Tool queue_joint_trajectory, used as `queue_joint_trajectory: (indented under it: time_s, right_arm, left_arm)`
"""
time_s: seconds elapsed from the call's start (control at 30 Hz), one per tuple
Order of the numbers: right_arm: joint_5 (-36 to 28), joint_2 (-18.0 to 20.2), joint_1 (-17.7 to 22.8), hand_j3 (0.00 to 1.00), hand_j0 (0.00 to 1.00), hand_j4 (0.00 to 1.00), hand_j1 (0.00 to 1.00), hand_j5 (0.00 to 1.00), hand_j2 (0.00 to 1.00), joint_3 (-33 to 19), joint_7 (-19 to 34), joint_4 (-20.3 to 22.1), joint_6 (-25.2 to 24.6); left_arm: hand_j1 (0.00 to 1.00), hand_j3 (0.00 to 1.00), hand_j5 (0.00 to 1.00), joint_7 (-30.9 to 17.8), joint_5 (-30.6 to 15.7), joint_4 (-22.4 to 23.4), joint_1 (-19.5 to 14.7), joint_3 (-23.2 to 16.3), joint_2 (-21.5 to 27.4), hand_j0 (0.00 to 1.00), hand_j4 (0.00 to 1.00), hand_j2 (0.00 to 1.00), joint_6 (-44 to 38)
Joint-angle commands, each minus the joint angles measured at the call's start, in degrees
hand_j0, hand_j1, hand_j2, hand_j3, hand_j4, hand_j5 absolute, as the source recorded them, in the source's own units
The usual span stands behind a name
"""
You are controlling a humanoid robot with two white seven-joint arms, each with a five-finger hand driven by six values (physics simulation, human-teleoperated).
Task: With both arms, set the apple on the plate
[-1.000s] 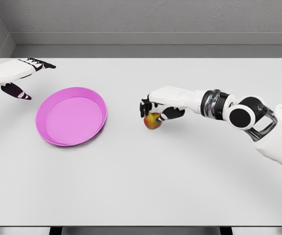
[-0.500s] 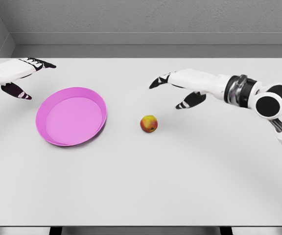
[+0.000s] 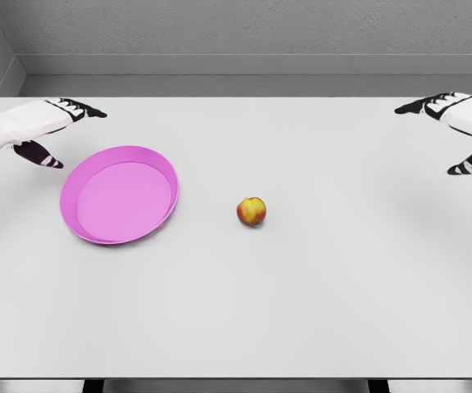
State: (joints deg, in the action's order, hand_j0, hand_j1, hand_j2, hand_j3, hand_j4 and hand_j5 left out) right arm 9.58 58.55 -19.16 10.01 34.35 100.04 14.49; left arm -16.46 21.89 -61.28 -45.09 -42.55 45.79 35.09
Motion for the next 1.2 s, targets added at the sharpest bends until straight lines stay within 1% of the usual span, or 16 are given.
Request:
queue_joint_trajectory:
  time_s: [0.0, 0.07, 0.13, 0.17, 0.23, 0.3, 0.37, 0.4, 0.43, 0.47, 0.63, 0.73, 0.83, 0.9, 1.07, 1.17]
  right_arm:
    - [-0.4, 1.0, 0.0, 1.0, 1.0, 1.0, 1.0, 1.0, 1.0, -0.3, -0.2, 0.2, 0.2]
    - [-0.4, 0.6, -0.3, 1.0, 1.0, 1.0, 1.0, 1.0, 1.0, -0.3, -0.3, 0.3, -0.3]
    - [-0.4, -0.1, -1.0, 1.0, 1.0, 1.0, 1.0, 1.0, 1.0, -0.1, -0.5, 0.3, -1.4]
    - [-0.4, -1.2, -1.8, 1.0, 1.0, 1.0, 1.0, 1.0, 1.0, 1.1, -1.2, 0.3, -3.1]
    - [-0.4, -1.2, -2.8, 1.0, 1.0, 1.0, 1.0, 1.0, 1.0, 2.4, -1.3, 0.3, -3.3]
    - [-0.4, -1.7, -3.2, 1.0, 1.0, 1.0, 1.0, 1.0, 1.0, 2.5, -1.3, 0.3, -3.6]
    - [-0.4, -2.2, -3.5, 1.0, 1.0, 1.0, 1.0, 1.0, 1.0, 3.2, -1.4, 0.4, -3.6]
    - [-0.4, -2.2, -5.2, 1.0, 1.0, 1.0, 1.0, 1.0, 1.0, 5.1, -1.4, 0.4, -3.6]
    - [-0.4, -2.4, -5.9, 1.0, 1.0, 1.0, 1.0, 1.0, 1.0, 5.7, -1.4, 0.3, -3.6]
    - [-0.4, -2.2, -6.1, 1.0, 1.0, 1.0, 1.0, 1.0, 1.0, 5.6, -1.3, 0.3, -3.6]
    - [-0.4, -2.1, -6.0, 1.0, 1.0, 1.0, 1.0, 1.0, 1.0, 5.5, -0.9, 0.3, -3.3]
    - [-0.4, -2.2, -6.0, 1.0, 1.0, 1.0, 1.0, 1.0, 1.0, 5.5, -0.9, 0.4, -3.3]
    - [-0.4, -2.7, -5.5, 1.0, 1.0, 1.0, 1.0, 1.0, 1.0, 5.8, -0.8, 0.4, -3.3]
    - [-0.4, -2.6, -5.3, 1.0, 1.0, 1.0, 1.0, 1.0, 1.0, 5.7, -0.9, 0.4, -3.3]
    - [-0.4, -2.7, -5.2, 1.0, 1.0, 1.0, 1.0, 1.0, 1.0, 5.7, -0.8, 0.4, -3.3]
    - [-0.4, -2.7, -5.3, 1.0, 1.0, 1.0, 1.0, 1.0, 1.0, 5.7, -0.8, 0.4, -3.3]
  left_arm:
    - [1.0, 1.0, 1.0, 0.0, 2.3, -6.8, -0.1, -0.3, -1.1, 1.0, 1.0, 1.0, -0.1]
    - [1.0, 1.0, 1.0, 0.0, 5.9, -12.8, -0.1, -0.3, -2.7, 1.0, 1.0, 1.0, -0.1]
    - [1.0, 1.0, 1.0, 0.0, 8.9, -17.5, -0.5, -1.7, -4.5, 1.0, 1.0, 1.0, -0.1]
    - [1.0, 1.0, 1.0, 0.0, 10.4, -18.8, -1.3, -2.8, -5.6, 1.0, 1.0, 1.0, -0.1]
    - [1.0, 1.0, 1.0, 0.0, 12.2, -19.0, -4.2, -5.5, -7.7, 1.0, 1.0, 1.0, -0.1]
    - [1.0, 1.0, 1.0, 0.0, 12.4, -19.0, -5.7, -6.7, -8.8, 1.0, 1.0, 1.0, -0.1]
    - [1.0, 1.0, 1.0, 0.0, 12.2, -19.0, -7.6, -9.6, -10.2, 1.0, 1.0, 1.0, -0.1]
    - [1.0, 1.0, 1.0, 0.1, 12.1, -19.0, -8.8, -12.2, -11.1, 1.0, 1.0, 1.0, -0.1]
    - [1.0, 1.0, 1.0, 0.1, 12.1, -18.9, -9.2, -13.0, -11.7, 1.0, 1.0, 1.0, -0.1]
    - [1.0, 1.0, 1.0, 0.1, 12.2, -19.0, -9.7, -14.0, -11.9, 1.0, 1.0, 1.0, -0.1]
    - [1.0, 1.0, 1.0, 0.1, 12.4, -17.8, -14.4, -22.7, -16.3, 1.0, 1.0, 1.0, -0.1]
    - [1.0, 1.0, 1.0, -0.1, 13.1, -15.9, -15.5, -25.1, -18.5, 1.0, 1.0, 1.0, -0.1]
    - [1.0, 1.0, 1.0, -0.2, 14.1, -14.7, -15.5, -26.4, -19.8, 1.0, 1.0, 1.0, -0.1]
    - [1.0, 1.0, 1.0, -2.7, 15.1, -13.4, -15.8, -27.5, -21.4, 1.0, 1.0, 1.0, -0.1]
    - [1.0, 1.0, 1.0, -4.0, 17.9, -13.2, -15.8, -29.0, -21.7, 1.0, 1.0, 1.0, -0.1]
    - [1.0, 1.0, 1.0, -4.0, 17.9, -13.7, -16.0, -29.3, -21.6, 1.0, 1.0, 1.0, -0.1]
